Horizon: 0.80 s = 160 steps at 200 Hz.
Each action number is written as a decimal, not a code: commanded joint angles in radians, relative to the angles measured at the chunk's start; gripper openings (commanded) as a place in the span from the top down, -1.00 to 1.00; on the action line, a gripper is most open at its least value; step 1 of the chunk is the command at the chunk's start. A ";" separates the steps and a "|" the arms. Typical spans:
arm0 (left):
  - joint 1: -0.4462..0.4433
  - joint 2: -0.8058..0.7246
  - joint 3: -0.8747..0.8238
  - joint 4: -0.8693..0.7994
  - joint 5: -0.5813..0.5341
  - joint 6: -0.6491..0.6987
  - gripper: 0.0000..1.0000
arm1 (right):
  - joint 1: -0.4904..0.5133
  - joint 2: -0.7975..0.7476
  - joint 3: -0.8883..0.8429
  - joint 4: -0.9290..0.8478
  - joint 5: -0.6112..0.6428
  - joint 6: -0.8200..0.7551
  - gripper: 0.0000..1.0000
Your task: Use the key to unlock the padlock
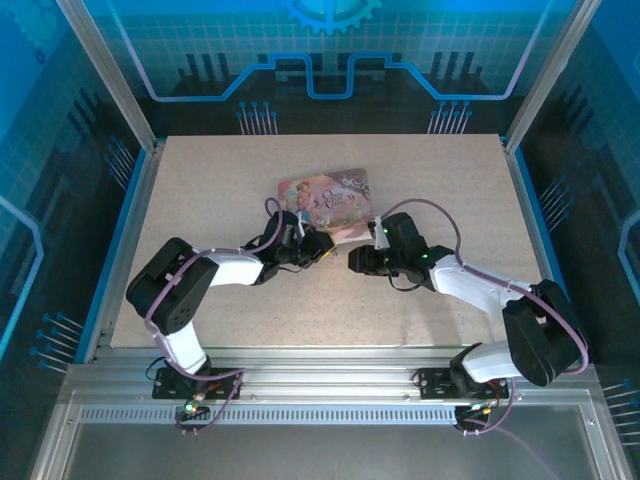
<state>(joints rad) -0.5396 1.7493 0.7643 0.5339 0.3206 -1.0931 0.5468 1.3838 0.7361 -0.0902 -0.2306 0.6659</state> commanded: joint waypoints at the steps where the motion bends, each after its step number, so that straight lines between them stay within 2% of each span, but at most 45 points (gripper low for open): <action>1: -0.010 -0.045 0.038 0.019 0.063 -0.001 0.87 | 0.027 0.017 0.035 -0.023 0.062 -0.091 0.24; 53: -0.010 -0.051 0.040 0.012 0.064 -0.004 0.87 | 0.049 0.043 0.045 0.049 0.058 -0.146 0.26; 160: -0.010 -0.050 0.050 -0.006 0.067 -0.004 0.87 | 0.089 0.187 0.170 0.072 0.081 -0.199 0.23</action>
<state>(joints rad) -0.5396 1.7378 0.7742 0.5041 0.3317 -1.0931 0.6170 1.5429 0.8528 -0.0269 -0.1635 0.4934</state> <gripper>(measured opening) 0.131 0.391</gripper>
